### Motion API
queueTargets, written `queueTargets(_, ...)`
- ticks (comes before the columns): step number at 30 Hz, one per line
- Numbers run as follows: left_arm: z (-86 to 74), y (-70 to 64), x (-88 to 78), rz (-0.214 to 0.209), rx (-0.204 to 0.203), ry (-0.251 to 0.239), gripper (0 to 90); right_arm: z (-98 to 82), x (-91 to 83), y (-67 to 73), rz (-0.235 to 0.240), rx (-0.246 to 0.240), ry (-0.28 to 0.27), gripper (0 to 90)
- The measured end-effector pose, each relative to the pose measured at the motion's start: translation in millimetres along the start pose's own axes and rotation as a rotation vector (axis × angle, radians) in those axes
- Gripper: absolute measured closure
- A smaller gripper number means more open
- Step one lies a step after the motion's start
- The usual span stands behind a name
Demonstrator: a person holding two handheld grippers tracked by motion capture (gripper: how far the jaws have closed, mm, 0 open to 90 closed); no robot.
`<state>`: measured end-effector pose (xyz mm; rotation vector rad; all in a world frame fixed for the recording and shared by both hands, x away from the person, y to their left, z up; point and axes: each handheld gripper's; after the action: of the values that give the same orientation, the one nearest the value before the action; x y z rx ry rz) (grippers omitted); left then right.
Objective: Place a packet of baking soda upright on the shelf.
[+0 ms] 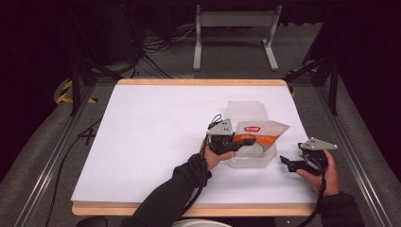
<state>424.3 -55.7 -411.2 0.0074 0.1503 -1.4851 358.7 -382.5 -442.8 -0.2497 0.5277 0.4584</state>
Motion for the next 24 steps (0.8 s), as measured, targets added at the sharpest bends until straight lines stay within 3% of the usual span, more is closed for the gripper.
queueTargets(3, 2.0, -1.6, -1.0, 0.018, 0.025, 0.053, 90.0, 0.0, 0.0, 0.2, 0.000, -0.002, 0.000, 10.7)
queueTargets(12, 3.6, -3.5, -2.3, 0.037, 0.036, 0.108, 89.9, 0.0, -0.1, 0.2, -0.005, -0.001, -0.002, 10.6)
queueTargets(24, 12.2, -5.9, -7.6, 0.049, 0.063, 0.105, 88.7, 0.0, -0.4, 0.0, -0.004, -0.003, -0.003, 10.6)
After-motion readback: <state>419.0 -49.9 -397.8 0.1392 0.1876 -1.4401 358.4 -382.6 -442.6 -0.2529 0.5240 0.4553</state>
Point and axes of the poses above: each handheld gripper's, and its own axes: x roughly forward along the jaws, z roughly out of its top, y roughly to its left, and after that the axes turned 7 degrees about -y, right-handed
